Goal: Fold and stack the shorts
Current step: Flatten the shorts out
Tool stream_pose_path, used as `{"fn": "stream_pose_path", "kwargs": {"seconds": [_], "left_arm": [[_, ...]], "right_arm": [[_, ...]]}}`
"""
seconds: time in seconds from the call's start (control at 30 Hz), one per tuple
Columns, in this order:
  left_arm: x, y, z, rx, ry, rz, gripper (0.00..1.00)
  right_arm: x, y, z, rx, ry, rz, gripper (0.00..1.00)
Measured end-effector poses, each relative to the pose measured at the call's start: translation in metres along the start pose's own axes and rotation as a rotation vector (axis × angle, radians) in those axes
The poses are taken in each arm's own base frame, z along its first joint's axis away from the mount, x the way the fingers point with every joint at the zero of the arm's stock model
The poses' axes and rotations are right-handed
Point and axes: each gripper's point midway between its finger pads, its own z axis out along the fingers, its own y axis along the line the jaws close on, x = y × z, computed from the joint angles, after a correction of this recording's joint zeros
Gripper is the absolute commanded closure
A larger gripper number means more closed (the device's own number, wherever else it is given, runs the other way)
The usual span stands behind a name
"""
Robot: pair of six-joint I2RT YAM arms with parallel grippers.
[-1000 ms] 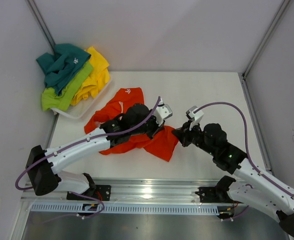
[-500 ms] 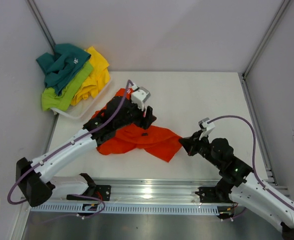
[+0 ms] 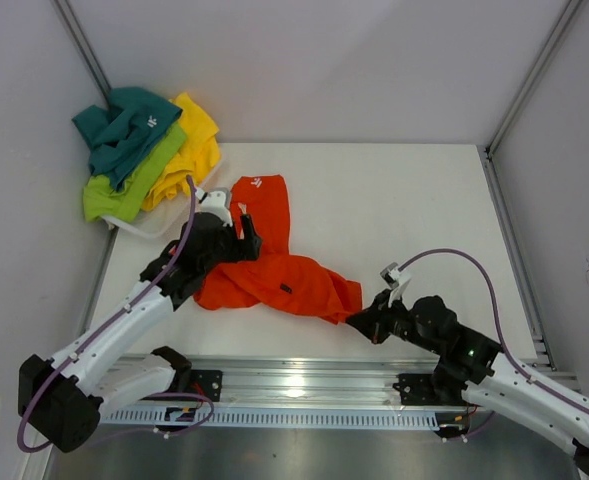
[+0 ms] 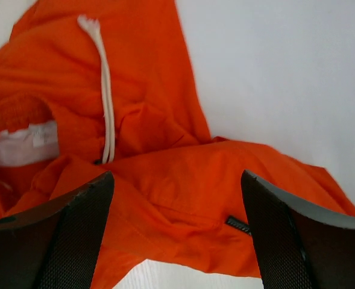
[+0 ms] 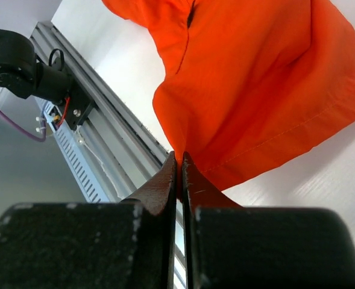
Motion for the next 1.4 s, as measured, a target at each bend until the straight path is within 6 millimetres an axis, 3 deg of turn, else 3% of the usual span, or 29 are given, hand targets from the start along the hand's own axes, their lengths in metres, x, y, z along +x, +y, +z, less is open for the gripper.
{"fn": "stream_pose_path", "kwargs": {"seconds": [0.2,0.47,0.77,0.9,1.13,1.4], "left_arm": [[0.041,0.032,0.0,-0.104,0.047,-0.061,0.11],[0.014,0.052,-0.031,-0.21,-0.069,-0.123,0.04],[0.009,0.087,-0.044,-0.282,-0.117,-0.247,0.02],[0.018,0.088,-0.036,-0.28,-0.067,-0.254,0.05],[0.067,0.092,-0.02,-0.273,0.073,-0.285,0.19],[0.066,0.082,-0.018,-0.22,0.068,-0.334,0.24]], "right_arm": [[0.008,-0.011,-0.006,0.052,0.004,0.012,1.0],[0.011,-0.04,-0.009,0.209,-0.013,0.063,1.0],[0.008,-0.063,-0.014,0.339,-0.061,0.112,1.0],[0.008,-0.069,-0.017,0.37,-0.074,0.122,1.0],[0.005,-0.07,-0.018,0.378,-0.093,0.131,1.0],[0.005,-0.071,-0.019,0.382,-0.096,0.135,1.0]]}}
